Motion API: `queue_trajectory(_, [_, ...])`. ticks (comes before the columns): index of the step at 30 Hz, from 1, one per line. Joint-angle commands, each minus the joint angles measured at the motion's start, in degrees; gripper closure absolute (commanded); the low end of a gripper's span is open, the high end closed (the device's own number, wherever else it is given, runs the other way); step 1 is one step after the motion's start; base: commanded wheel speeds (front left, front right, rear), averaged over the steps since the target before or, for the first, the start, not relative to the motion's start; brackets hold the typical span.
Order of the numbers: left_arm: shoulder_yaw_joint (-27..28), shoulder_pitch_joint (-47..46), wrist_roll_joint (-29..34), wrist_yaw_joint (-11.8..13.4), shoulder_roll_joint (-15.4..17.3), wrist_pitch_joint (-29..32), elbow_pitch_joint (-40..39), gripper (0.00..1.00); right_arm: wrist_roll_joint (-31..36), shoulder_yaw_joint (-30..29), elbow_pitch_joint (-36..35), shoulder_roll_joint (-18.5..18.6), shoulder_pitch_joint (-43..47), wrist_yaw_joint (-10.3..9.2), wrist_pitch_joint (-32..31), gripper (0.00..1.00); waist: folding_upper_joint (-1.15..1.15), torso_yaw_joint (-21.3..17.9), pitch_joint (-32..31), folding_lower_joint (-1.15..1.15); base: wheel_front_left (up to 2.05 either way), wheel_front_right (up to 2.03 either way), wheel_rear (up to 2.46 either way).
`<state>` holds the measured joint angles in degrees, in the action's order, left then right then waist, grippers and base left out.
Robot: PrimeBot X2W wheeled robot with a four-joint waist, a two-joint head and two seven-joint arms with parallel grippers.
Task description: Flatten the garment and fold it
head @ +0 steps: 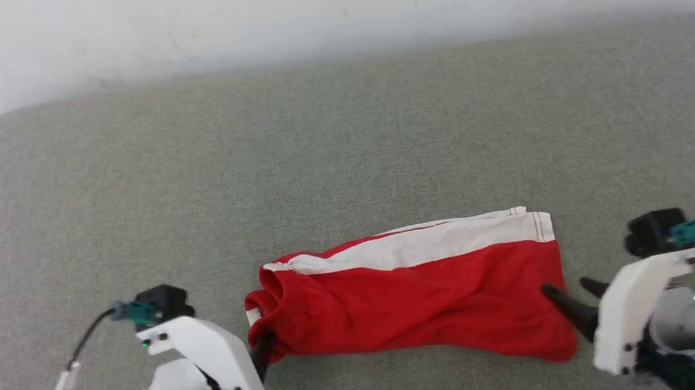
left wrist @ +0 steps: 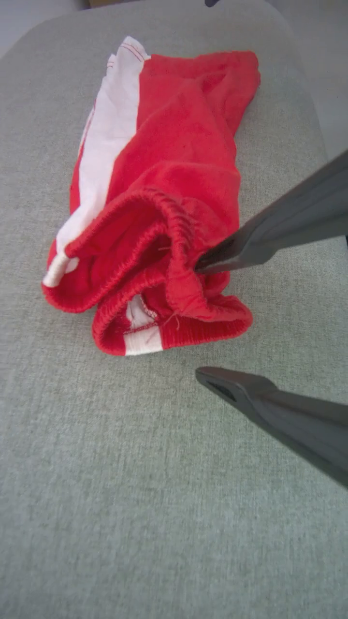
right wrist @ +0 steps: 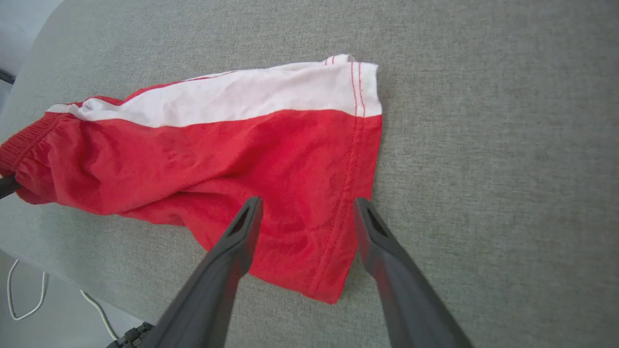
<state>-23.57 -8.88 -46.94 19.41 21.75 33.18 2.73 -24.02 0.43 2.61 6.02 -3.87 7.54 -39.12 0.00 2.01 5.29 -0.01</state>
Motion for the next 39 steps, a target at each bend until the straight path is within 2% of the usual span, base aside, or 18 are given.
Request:
queue_trajectory(1, [1.56, 1.39, -1.08, 0.7, 0.9, -0.32, -2.8, 0.0, -0.99, -2.12, -2.39, -0.19, 1.29, -0.05, -1.31, 0.0, 0.0, 0.48, -0.69, 0.01, 0.0, 0.0, 0.0])
queue_trajectory(6, [5.91, 4.02, -2.29, 2.95, 3.17, -1.23, -8.49, 0.0, -2.58, -7.8, -6.38, 0.67, 1.66, -0.05, -5.27, 0.0, 0.0, 0.88, -1.04, 0.01, 0.0, 0.0, 0.0])
queue_trajectory(9, [9.4, 4.85, -0.88, 3.31, 3.8, -6.82, -11.26, 0.0, -2.46, -9.87, -6.23, 1.52, 0.52, -0.05, -7.03, 0.0, 0.0, 0.86, -0.73, 0.01, 0.0, 0.0, 0.0])
queue_trajectory(11, [11.79, 4.73, 0.35, 2.18, 3.01, -13.3, -12.7, 0.0, -2.48, -10.08, -5.1, 2.46, -0.79, -0.05, -7.65, 0.0, 0.0, 0.84, -0.15, 0.01, 0.0, 0.0, 0.0])
queue_trajectory(14, [13.35, 4.31, 3.17, -1.07, 2.26, -23.01, -13.33, 0.0, -2.26, -8.76, -2.49, 4.81, -2.84, -0.05, -7.88, 0.0, 0.0, 1.06, 0.91, 0.01, 0.0, 0.0, 0.0])
queue_trajectory(15, [13.16, 4.06, 5.18, -2.4, 2.79, -26.23, -13.2, 0.0, -2.75, -8.53, -1.45, 4.98, -3.58, -0.05, -7.99, 0.0, 0.0, 1.08, 1.23, 0.01, 0.0, 0.0, 0.0])
queue_trajectory(16, [13.16, 4.06, 5.18, -2.4, 2.79, -26.23, -13.2, 0.0, -2.75, -8.53, -1.45, 4.98, -3.58, -0.05, -7.99, 0.0, 0.0, 1.08, 1.23, 0.01, 0.0, 0.0, 0.0])
queue_trajectory(19, [13.06, 3.1, 9.49, -5.45, 2.27, -36.54, -12.22, 0.0, -3.61, -6.21, 1.58, 6.59, -5.53, -0.05, -8.85, 0.0, 0.0, 1.26, 2.24, 0.01, 0.0, 0.0, 0.0])
queue_trajectory(21, [12.46, 2.56, 12.33, -6.65, 1.69, -42.49, -11.06, 0.0, -4.46, -4.57, 3.57, 7.44, -6.73, -0.05, -9.25, 0.0, 0.0, 1.39, 2.83, 0.01, 0.0, 0.0, 0.0])
queue_trajectory(23, [11.74, 2.11, 14.8, -7.35, 0.89, -45.94, -9.88, 0.0, -5.12, -2.89, 5.53, 8.03, -7.69, -0.05, -9.53, 0.0, 0.0, 1.55, 3.24, 0.01, 0.0, 0.0, 0.0])
queue_trajectory(31, [12.35, 1.34, 22.22, -9.8, -4.91, -48.15, -9.69, 0.0, -9.79, 4.73, 11.87, 7.99, -11.16, -0.05, -7.44, 0.0, 0.0, 2.06, 4.98, 0.01, 0.0, 0.0, 0.0])
queue_trajectory(35, [13.72, 2.1, 24.34, -11.54, -7.6, -48.16, -9.41, 0.0, -11.18, 8.38, 14.24, 7.05, -13.31, -0.05, -5.74, 0.0, 0.0, 2.24, 5.47, 0.01, 0.0, 0.0, 0.0])
queue_trajectory(39, [15.24, 2.59, 25.85, -13.28, -9.59, -48.17, -8.72, 0.0, -11.14, 11.41, 16.49, 7.63, -15.1, -0.05, -3.95, 0.0, 0.0, 2.6, 5.62, 0.01, 0.0, 0.0, 0.0])
